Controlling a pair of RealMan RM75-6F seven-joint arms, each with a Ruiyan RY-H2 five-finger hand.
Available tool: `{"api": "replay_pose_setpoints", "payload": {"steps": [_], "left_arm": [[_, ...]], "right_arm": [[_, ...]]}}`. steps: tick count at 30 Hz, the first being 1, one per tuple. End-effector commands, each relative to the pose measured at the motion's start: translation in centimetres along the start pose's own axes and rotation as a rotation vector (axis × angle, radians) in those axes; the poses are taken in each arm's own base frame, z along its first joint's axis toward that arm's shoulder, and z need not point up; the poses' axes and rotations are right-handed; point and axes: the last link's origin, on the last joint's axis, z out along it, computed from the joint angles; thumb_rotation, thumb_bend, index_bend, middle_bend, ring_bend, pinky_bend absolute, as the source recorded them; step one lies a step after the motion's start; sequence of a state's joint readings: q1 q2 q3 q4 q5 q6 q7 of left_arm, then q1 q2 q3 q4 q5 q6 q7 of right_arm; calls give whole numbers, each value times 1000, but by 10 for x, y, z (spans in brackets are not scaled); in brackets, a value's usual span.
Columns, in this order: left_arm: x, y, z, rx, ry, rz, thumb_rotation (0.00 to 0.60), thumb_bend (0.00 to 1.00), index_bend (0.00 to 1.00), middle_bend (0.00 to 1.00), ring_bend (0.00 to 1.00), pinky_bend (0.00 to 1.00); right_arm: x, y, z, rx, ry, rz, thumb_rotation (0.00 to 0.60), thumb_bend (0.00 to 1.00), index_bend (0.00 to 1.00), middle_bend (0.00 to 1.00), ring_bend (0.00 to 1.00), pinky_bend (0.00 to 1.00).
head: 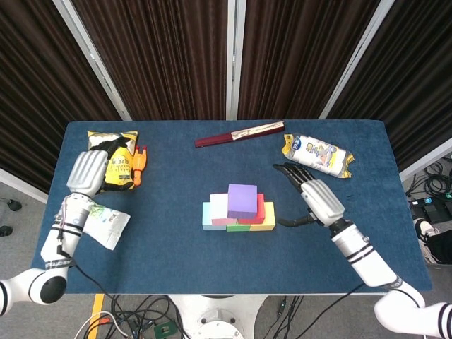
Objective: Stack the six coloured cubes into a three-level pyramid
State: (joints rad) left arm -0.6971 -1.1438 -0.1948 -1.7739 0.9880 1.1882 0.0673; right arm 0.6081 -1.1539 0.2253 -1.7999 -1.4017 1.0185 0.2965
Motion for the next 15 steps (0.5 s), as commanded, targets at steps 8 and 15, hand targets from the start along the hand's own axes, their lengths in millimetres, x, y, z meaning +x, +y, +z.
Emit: {"api": "replay_pose_setpoints", "payload": {"steps": [8, 15], "left_arm": [[-6, -4, -2, -10, -27, -25, 600, 120, 187, 228, 180, 298], [-6, -5, -4, -20, -30, -39, 600, 120, 187, 226, 180, 298]], "right_arm": [[-29, -20, 38, 21, -35, 40, 600, 0, 0, 113, 0, 0], [-35, -24, 41, 33, -38, 31, 600, 12, 0, 158, 0, 0]]}}
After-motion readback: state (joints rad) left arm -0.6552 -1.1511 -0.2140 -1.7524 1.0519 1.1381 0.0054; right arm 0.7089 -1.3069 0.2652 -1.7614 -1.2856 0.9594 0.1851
